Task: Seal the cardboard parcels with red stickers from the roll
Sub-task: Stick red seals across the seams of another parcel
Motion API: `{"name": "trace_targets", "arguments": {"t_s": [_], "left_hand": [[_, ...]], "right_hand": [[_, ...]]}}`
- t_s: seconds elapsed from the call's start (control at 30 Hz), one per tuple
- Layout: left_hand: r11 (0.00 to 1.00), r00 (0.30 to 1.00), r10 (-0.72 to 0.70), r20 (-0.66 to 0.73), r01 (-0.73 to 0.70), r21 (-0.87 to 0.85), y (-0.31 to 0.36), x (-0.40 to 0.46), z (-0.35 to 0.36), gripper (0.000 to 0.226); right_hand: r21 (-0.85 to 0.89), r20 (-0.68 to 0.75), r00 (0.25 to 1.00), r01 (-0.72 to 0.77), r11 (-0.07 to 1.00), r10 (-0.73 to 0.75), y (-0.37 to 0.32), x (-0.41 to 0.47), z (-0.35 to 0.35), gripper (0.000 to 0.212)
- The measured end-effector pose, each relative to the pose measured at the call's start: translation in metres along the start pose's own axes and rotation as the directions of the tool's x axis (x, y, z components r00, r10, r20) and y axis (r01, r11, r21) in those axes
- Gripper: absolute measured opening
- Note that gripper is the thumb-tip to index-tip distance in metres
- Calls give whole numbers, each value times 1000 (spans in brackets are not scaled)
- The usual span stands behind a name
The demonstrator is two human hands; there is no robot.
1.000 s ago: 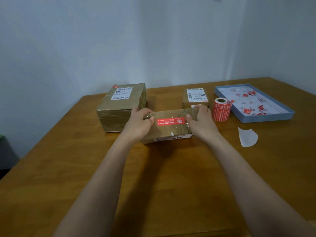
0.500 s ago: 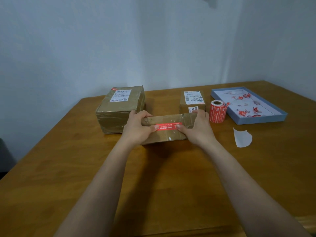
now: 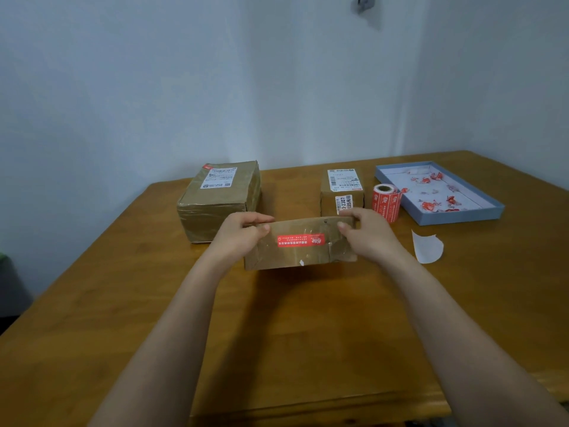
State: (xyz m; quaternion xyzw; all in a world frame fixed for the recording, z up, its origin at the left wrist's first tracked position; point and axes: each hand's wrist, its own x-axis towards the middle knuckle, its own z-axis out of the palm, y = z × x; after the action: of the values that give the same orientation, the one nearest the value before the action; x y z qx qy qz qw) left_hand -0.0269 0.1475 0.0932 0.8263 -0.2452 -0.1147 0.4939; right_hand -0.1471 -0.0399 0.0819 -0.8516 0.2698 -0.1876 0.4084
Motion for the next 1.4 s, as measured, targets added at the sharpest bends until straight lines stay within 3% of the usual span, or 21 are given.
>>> {"name": "trace_targets", "arguments": {"t_s": [0.1,0.17,0.3,0.37,0.5,0.63,0.77,0.87,1.1,1.2,1.33,1.4], "left_hand": [[953,990,-143,-3,137,-268,-2,1,-11,30],[894,965,-262,-9,240,-379,-7,3,-10,42],[816,879,-476,19,450,-362,-22,4,-1,78],[797,861,-507,47,489,-354,-24,1,4,76],[804,902,-423,91,419,-421,-18,-5,9,57],[810,957,-290,-28,229,-540,-11,-2,4,45],[738,953,-262,-150,98,-667,-6,0,-1,51],[779,944,-293,-150,144,-611,-6,-3,2,43],[913,973,-218,-80,174,-368,-14,-5,11,28],[937,976,-191,-100,151,-314,-14,-4,10,36],[966,964,-180,-194,136,-220,-14,-2,14,45],[996,971,-69,-227,55,-68,-19,1,18,37]], "right_hand": [[166,34,998,-51,985,46,6,-3,-14,51],[187,22,994,-106,977,104,10,-5,-13,61],[99,94,969,-239,966,230,17,-9,-2,76],[83,145,955,-274,958,260,20,-12,1,78],[191,200,956,-252,949,214,20,-18,4,68],[310,102,988,-146,939,120,13,-17,-3,65],[463,14,987,-149,874,161,9,-11,-7,65],[431,27,981,-185,883,192,12,-11,-4,64],[381,-27,1000,2,925,9,30,-9,4,48],[421,-65,998,48,906,-23,40,0,9,46],[195,-264,962,-19,981,71,47,1,24,50],[125,-381,920,-49,991,93,48,-9,32,40]]}}
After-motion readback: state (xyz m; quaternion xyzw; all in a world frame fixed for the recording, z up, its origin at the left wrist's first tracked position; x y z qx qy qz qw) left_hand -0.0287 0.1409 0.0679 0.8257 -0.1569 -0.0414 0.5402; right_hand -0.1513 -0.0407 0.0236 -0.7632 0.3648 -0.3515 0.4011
